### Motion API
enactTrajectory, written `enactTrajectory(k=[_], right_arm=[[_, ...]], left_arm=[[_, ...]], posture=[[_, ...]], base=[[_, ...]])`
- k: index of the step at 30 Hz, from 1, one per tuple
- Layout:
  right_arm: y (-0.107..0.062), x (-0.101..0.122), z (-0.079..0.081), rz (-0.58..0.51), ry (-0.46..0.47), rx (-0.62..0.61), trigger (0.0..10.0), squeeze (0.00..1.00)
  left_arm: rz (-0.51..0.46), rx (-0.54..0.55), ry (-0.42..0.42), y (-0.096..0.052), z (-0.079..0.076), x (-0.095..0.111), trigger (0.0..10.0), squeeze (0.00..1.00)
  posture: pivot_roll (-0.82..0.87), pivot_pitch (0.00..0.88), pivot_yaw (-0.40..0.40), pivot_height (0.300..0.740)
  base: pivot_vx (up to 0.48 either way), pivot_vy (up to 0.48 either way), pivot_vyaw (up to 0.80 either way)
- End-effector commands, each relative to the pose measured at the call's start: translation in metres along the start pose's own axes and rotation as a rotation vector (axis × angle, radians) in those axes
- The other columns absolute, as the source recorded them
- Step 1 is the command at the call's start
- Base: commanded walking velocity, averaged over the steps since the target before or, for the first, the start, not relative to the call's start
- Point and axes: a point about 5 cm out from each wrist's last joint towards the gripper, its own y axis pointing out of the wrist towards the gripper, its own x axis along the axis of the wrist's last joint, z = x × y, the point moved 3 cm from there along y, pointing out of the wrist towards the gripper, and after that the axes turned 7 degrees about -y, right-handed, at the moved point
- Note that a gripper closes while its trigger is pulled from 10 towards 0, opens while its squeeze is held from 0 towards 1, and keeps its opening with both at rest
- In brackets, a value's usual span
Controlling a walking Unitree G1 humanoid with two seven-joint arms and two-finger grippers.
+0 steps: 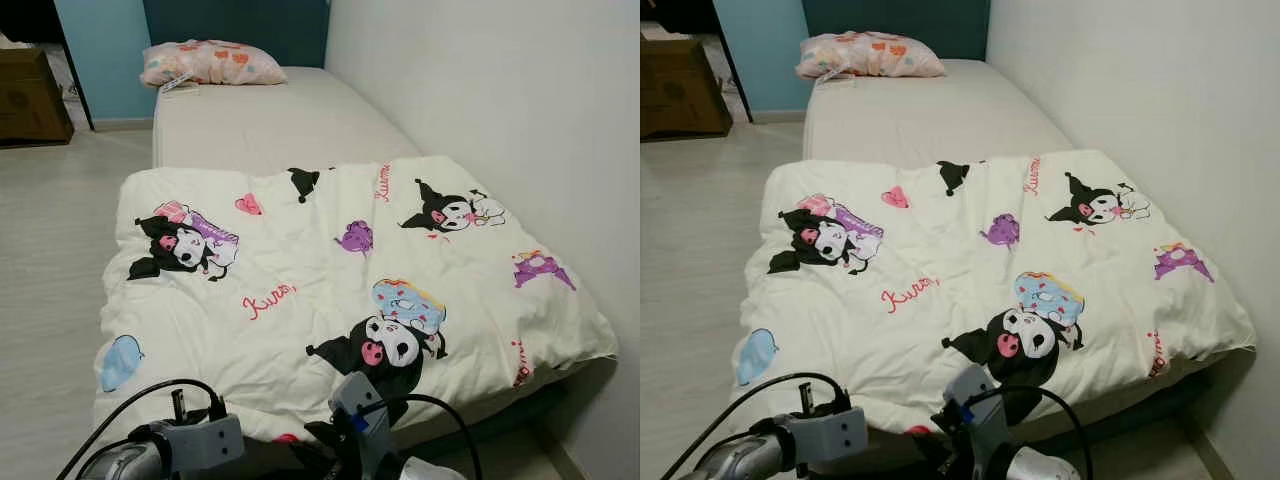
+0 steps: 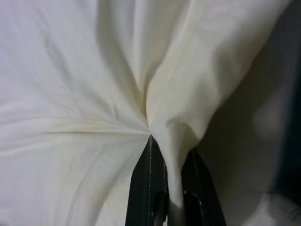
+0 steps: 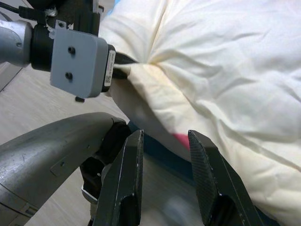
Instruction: Clean up the room
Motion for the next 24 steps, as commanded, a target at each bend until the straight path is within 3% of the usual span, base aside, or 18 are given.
enactTrajectory(k=[1,5,8,14,24], right_arm=[[0.0,-0.007,0.003,0.019,0.008,0.003,10.0,0.0],[0.0,-0.008,0.002,0.019,0.005,0.003,10.0,0.0],[0.0,-0.008,0.002,0.019,0.005,0.003,10.0,0.0],[0.001,-0.008,0.002,0.018,0.004,-0.001,10.0,0.0],[0.001,-0.009,0.001,0.022,-0.003,-0.008,10.0,0.0]], left_arm=[[0.016,-0.145,-0.041,-0.003,-0.03,-0.003,0.0,0.0],[0.034,-0.316,-0.15,-0.009,-0.047,0.003,0.0,0.0],[0.04,-0.355,-0.162,-0.011,-0.051,0.003,0.0,0.0],[0.064,-0.421,-0.174,-0.017,-0.055,0.005,0.0,0.0],[0.12,-0.462,-0.127,-0.024,-0.061,-0.005,0.0,0.0]], posture=[[0.05,0.36,-0.09,0.554],[0.06,0.361,-0.09,0.554],[0.06,0.36,-0.088,0.554],[0.06,0.359,-0.088,0.554],[0.06,0.357,-0.087,0.554]], base=[[0.0,0.0,0.0],[0.0,0.0,0.0],[0.0,0.0,0.0],[0.0,0.0,0.0],[0.0,0.0,0.0]])
